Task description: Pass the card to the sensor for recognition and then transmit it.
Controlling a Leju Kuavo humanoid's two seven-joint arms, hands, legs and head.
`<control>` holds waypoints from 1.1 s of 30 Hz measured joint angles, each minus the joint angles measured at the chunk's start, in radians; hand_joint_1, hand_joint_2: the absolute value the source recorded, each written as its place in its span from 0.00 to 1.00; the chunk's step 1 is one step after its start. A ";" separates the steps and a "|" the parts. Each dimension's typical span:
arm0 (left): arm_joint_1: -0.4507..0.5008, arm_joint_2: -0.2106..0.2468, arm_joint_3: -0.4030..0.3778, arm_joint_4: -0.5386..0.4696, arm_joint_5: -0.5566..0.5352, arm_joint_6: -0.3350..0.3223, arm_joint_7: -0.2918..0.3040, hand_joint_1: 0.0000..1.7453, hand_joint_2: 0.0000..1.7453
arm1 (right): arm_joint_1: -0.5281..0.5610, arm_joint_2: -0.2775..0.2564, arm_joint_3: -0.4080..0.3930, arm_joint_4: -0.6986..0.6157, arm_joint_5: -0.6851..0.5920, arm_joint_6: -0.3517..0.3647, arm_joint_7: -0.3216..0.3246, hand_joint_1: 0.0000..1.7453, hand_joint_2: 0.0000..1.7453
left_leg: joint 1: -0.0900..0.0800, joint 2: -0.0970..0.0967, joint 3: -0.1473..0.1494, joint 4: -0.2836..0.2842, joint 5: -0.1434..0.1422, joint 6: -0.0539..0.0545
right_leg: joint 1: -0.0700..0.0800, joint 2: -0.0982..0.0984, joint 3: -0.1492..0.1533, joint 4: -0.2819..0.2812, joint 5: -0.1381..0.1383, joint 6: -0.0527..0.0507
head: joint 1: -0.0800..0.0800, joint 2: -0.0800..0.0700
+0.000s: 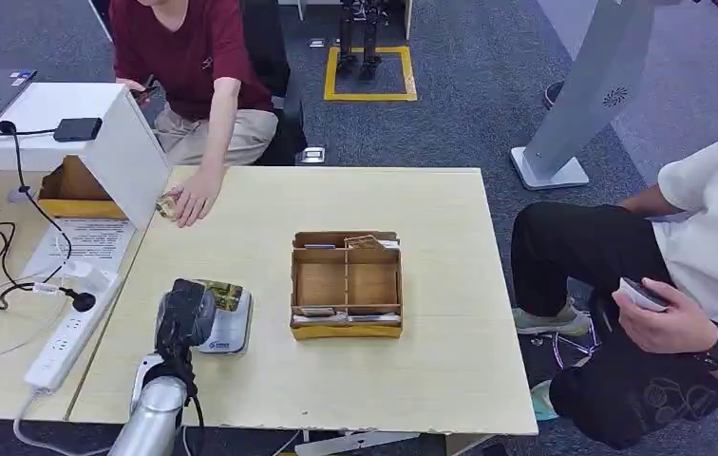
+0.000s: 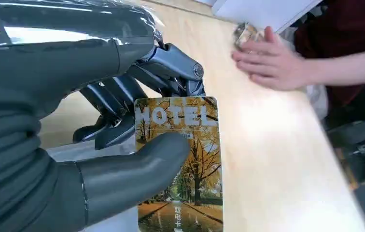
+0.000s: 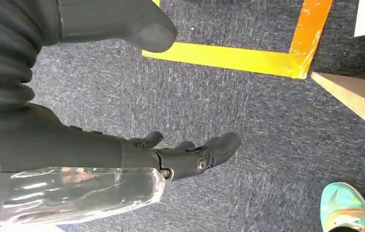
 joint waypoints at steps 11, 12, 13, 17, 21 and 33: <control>-0.104 0.021 0.036 -0.120 0.115 -0.007 -0.006 1.00 1.00 | 0.001 0.004 -0.020 0.001 0.013 -0.007 0.004 0.00 1.00 | 0.000 0.000 0.000 0.000 0.000 0.000 | 0.000 0.000 0.000 0.000 0.000 0.000 | 0.000 0.000; -0.109 0.023 0.036 -0.120 0.118 -0.003 -0.008 1.00 1.00 | 0.000 0.006 -0.021 0.001 0.014 -0.007 0.004 0.00 1.00 | 0.000 0.000 0.000 0.000 0.000 0.000 | 0.000 0.000 0.000 0.000 0.000 0.000 | 0.000 0.000; -0.112 0.026 0.037 -0.120 0.120 0.003 -0.009 1.00 1.00 | 0.000 0.007 -0.021 0.001 0.015 -0.007 0.004 0.00 1.00 | 0.000 0.000 0.000 0.000 0.000 0.000 | 0.000 0.000 0.000 0.000 0.000 0.000 | 0.000 0.000; -0.116 0.031 0.040 -0.116 0.123 0.020 -0.018 1.00 1.00 | 0.000 0.010 -0.026 0.001 0.021 -0.007 0.006 0.00 1.00 | 0.000 0.000 0.000 0.000 0.000 0.000 | 0.000 0.000 0.000 0.000 0.000 0.000 | 0.000 0.000; -0.127 0.029 0.053 -0.109 0.121 0.114 -0.044 1.00 1.00 | 0.000 0.014 -0.030 0.001 0.031 -0.010 0.006 0.00 1.00 | 0.000 0.000 -0.001 0.000 0.000 0.000 | 0.000 0.000 0.000 0.000 0.000 0.000 | 0.000 0.000; -0.203 0.016 0.106 -0.021 0.061 0.326 -0.123 1.00 1.00 | -0.013 0.037 -0.037 0.002 0.050 -0.010 0.019 0.00 1.00 | 0.000 0.000 -0.001 0.000 0.001 0.000 | 0.000 0.000 0.000 0.000 0.000 0.000 | 0.000 0.000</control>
